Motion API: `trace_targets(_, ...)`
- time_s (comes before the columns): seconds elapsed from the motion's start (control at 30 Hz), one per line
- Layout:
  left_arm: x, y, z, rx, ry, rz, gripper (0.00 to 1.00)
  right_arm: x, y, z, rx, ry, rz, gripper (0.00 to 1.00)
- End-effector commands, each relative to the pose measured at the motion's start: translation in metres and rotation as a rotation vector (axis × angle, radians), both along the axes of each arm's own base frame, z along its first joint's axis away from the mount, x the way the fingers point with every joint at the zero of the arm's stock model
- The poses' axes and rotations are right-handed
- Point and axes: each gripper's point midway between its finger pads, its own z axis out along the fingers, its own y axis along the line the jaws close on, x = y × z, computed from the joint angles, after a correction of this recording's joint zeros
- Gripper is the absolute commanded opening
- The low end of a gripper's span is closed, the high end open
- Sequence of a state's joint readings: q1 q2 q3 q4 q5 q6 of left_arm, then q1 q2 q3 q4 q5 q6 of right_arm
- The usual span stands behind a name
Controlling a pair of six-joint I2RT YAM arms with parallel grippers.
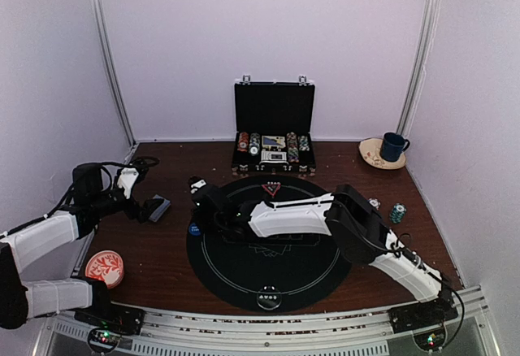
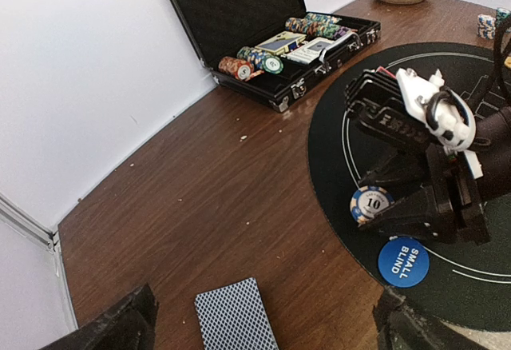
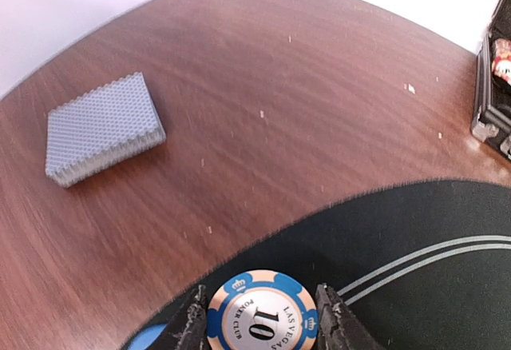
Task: Distribute texas hold em gaming equipment
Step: Place the poker chips pile in the small blind area.
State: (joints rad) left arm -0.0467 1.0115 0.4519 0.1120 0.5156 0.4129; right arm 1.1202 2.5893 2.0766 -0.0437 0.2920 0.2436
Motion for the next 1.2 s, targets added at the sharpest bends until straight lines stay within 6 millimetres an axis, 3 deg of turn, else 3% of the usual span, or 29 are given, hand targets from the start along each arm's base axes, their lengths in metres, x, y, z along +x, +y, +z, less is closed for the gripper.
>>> trace_targets(0.0,0.002,-0.001,0.009,-0.008,-0.046,-0.005,0.98,0.008,0.01,0.003,0.051,-0.004,-0.005,0.29)
trace_targets(0.67,0.002,-0.001,0.007,-0.005,-0.042,-0.004,0.98,0.002,0.013,-0.016,0.043,0.056,0.024,0.32)
trace_targets(1.17,0.002,-0.001,0.007,-0.006,-0.04,-0.005,0.98,0.0,0.014,-0.015,0.042,0.063,0.035,0.38)
